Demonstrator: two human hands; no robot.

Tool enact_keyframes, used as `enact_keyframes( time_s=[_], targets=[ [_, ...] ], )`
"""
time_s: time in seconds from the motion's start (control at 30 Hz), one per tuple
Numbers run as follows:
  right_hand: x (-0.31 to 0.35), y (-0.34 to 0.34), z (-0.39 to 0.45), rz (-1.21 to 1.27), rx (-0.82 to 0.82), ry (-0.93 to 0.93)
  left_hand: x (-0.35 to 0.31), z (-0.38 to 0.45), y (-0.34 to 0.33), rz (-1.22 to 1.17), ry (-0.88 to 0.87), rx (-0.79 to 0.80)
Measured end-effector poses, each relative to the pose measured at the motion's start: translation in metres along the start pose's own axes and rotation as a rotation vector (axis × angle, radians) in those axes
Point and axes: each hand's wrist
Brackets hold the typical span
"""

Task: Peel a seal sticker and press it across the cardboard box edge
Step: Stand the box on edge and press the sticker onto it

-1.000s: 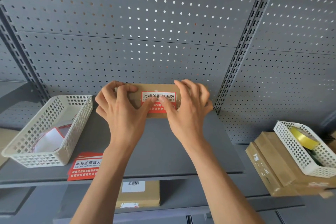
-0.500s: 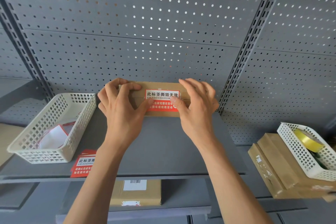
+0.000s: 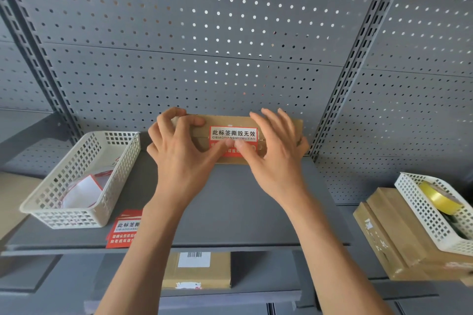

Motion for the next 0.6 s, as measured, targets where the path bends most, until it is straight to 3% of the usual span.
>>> enact_keyframes(
  time_s=[0.33, 0.6],
  targets=[
    [-0.003, 0.003, 0.004, -0.05, 0.088, 0.051, 0.008, 0.005, -0.003, 0.009, -0.037, 0.017],
    [0.0, 0.012, 0.011, 0.019, 0.155, -0.016, 0.017, 0.013, 0.005, -0.05, -0.072, 0.086]
  ],
)
Point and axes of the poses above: each hand's wrist, its own z-axis towards the middle knuckle, its own y-axis out of the back of the hand, x = y × z, and after that the axes turned 12 degrees about -x, right-handed
